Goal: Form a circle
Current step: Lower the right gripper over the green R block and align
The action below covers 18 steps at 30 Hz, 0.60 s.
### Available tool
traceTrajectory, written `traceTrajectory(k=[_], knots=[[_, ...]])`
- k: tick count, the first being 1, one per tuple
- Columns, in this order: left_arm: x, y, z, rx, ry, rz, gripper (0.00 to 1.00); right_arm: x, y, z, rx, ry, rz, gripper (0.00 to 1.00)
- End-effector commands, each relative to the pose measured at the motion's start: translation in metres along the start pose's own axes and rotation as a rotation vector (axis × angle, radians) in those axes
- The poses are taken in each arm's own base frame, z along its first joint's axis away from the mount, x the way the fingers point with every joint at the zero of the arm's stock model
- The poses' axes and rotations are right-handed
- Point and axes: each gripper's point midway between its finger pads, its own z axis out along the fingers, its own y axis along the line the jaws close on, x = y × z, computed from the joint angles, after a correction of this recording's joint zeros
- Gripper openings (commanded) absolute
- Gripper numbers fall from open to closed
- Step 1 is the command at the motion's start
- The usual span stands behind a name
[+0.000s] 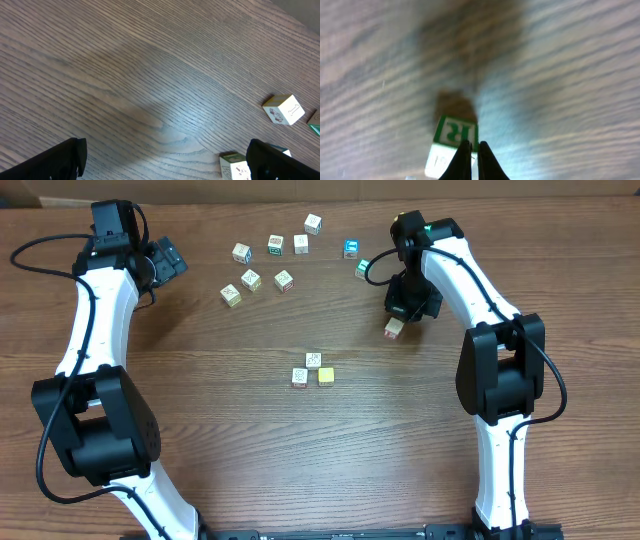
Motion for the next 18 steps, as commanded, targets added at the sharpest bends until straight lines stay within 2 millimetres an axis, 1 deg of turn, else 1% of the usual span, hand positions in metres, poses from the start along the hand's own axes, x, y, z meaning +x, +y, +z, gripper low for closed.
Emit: traceTrajectory(k=[1,9,14,18], knots=[[-0.005,-0.008,-0.007,0.016,-0.019,0.005,0.99,0.005,0.013,-0.008,-0.077,0.035,-0.023,0.04],[-0.004,-0.008,-0.007,0.017,-0.019,0.006,1.0,0.008,0.014,-0.008,-0.079,0.043,-0.026,0.04],[-0.005,-0.008,-0.007,0.017,-0.019,0.005,1.0,0.018,0.018,-0.009,-0.102,0.086,-0.027,0.04],[-0.005,-0.008,-0.007,0.017,-0.019,0.005,1.0,0.022,0.022,-0.009,-0.099,0.09,-0.039,0.04]])
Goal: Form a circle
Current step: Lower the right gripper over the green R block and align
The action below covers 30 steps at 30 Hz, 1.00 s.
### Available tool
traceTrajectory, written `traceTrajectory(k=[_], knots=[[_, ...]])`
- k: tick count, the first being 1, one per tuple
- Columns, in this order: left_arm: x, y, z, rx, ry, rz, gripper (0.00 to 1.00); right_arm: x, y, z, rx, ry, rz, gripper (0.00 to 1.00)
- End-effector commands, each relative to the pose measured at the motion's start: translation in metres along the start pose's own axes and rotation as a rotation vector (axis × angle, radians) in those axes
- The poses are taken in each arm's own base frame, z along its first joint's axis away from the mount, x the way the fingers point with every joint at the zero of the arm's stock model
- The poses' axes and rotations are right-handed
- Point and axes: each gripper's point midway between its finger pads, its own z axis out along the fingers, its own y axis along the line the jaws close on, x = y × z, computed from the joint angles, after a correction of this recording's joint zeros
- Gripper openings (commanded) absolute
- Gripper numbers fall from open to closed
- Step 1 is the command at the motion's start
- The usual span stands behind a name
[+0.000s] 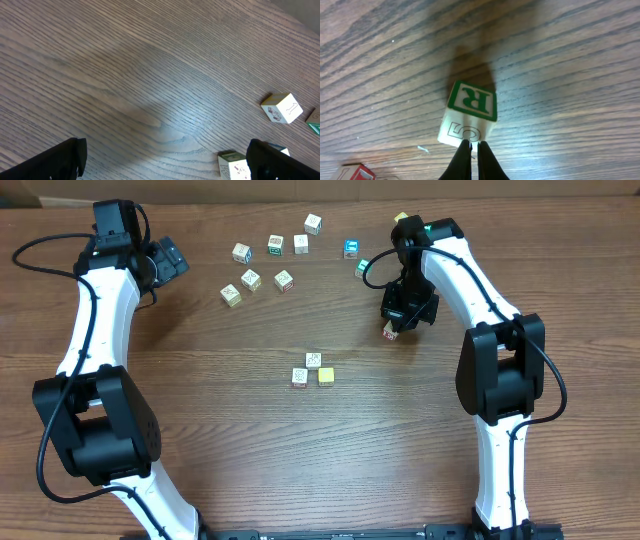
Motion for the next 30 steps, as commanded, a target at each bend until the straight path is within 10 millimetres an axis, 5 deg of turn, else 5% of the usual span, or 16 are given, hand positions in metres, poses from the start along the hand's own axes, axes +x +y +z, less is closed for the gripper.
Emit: traceTrajectory(k=[1,20,30], knots=[[-0.006,-0.006,-0.007,0.014,-0.02,0.001,1.0,0.001,0.013,-0.006,-0.026,-0.015,-0.025,0.04],[-0.006,-0.006,-0.007,0.014,-0.02,0.001,0.99,-0.009,0.01,-0.006,0.062,-0.096,-0.067,0.04],[-0.006,-0.006,-0.007,0.014,-0.02,0.001,1.0,-0.004,0.018,-0.004,0.063,-0.091,-0.133,0.19]])
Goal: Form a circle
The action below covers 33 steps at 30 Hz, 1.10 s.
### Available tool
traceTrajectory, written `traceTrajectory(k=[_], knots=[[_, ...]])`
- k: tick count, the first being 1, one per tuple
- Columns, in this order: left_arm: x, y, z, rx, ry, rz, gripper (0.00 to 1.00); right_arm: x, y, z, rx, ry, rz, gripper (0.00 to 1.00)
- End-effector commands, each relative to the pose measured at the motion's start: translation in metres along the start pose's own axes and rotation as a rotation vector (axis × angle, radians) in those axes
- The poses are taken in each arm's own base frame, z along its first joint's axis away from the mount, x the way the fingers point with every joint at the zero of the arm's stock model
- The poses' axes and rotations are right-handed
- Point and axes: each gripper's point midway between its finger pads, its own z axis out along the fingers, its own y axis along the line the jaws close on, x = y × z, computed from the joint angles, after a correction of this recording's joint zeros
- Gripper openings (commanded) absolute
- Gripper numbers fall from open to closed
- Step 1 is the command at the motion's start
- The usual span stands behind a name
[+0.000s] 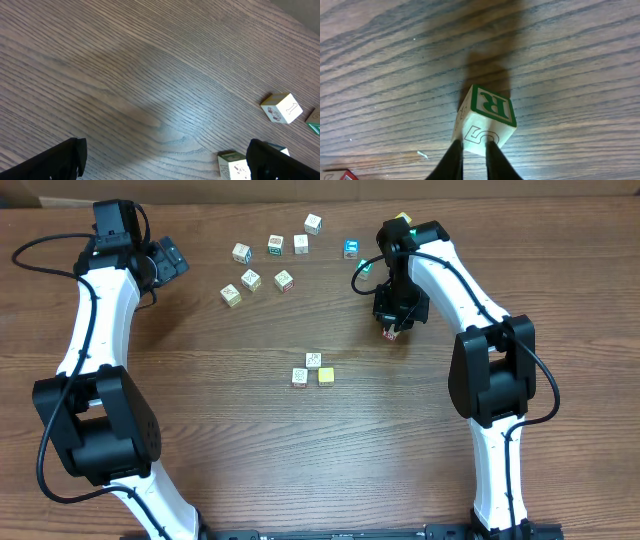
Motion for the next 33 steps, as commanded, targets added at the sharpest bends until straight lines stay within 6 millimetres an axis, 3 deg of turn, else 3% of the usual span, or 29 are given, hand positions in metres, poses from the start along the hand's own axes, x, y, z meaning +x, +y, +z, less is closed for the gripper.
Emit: traceTrajectory(k=[1,11,19,33], knots=[[-0.006,-0.006,-0.007,0.014,-0.02,0.001,0.99,-0.003,0.009,-0.007,0.003,-0.034,-0.034,0.2],[-0.006,-0.006,-0.007,0.014,-0.02,0.001,0.99,0.003,0.02,-0.006,0.014,-0.038,-0.068,0.3],[-0.006,-0.006,-0.007,0.014,-0.02,0.001,0.99,0.001,0.016,-0.006,0.052,-0.056,-0.104,0.41],[-0.006,-0.006,-0.007,0.014,-0.02,0.001,1.0,0.001,0.02,-0.006,0.034,-0.053,-0.174,0.46]])
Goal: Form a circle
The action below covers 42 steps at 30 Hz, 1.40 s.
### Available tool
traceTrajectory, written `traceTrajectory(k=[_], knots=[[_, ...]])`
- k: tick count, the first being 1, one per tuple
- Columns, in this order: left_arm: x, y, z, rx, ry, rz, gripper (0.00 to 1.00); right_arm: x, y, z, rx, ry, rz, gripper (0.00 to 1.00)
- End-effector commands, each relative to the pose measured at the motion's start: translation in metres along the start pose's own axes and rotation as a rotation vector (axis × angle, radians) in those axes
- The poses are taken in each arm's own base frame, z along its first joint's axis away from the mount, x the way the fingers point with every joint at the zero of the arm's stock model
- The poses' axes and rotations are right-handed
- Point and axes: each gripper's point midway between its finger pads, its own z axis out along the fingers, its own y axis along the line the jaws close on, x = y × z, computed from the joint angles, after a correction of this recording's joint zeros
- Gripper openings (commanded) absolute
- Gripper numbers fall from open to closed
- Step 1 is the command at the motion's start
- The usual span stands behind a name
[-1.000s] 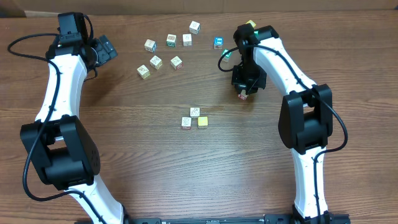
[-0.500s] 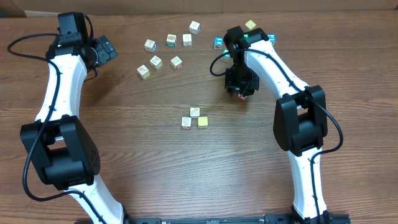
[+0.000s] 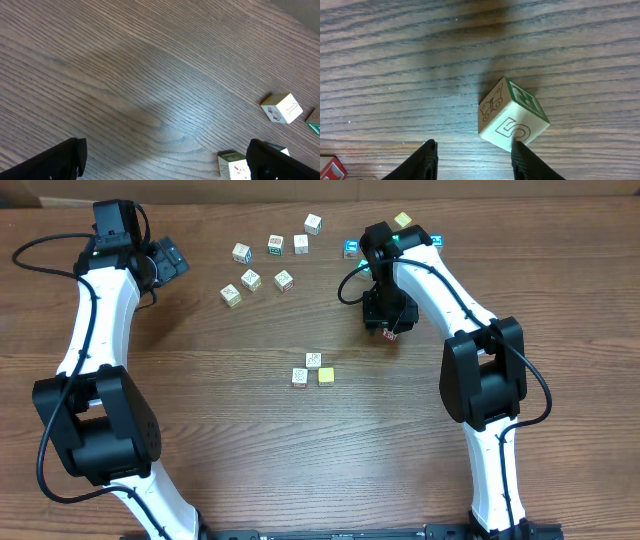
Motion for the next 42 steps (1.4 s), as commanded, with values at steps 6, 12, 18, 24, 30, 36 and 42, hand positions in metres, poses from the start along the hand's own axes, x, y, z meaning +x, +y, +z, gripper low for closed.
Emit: traceTrajectory(k=[6,12,18,24,30,36,42], knots=[[-0.006,-0.006,-0.007,0.014,-0.02,0.001,1.0,-0.006,0.007,-0.007,-0.012,-0.032,-0.034,0.47],[-0.006,-0.006,-0.007,0.014,-0.02,0.001,0.99,-0.007,0.015,-0.007,-0.016,-0.048,-0.069,0.47],[-0.006,-0.006,-0.007,0.014,-0.02,0.001,1.0,-0.008,0.018,-0.007,-0.018,-0.056,-0.074,0.47],[-0.006,-0.006,-0.007,0.014,-0.02,0.001,1.0,-0.005,0.018,-0.002,-0.015,-0.046,-0.077,0.47],[-0.006,-0.006,-0.007,0.014,-0.02,0.001,0.99,0.0,0.018,0.025,-0.009,-0.032,-0.082,0.47],[-0.006,-0.006,-0.007,0.014,-0.02,0.001,0.99,0.009,0.015,0.04,-0.002,0.001,-0.082,0.47],[-0.006,-0.006,-0.007,0.014,-0.02,0.001,1.0,0.007,0.023,0.046,-0.035,-0.012,-0.087,0.47]])
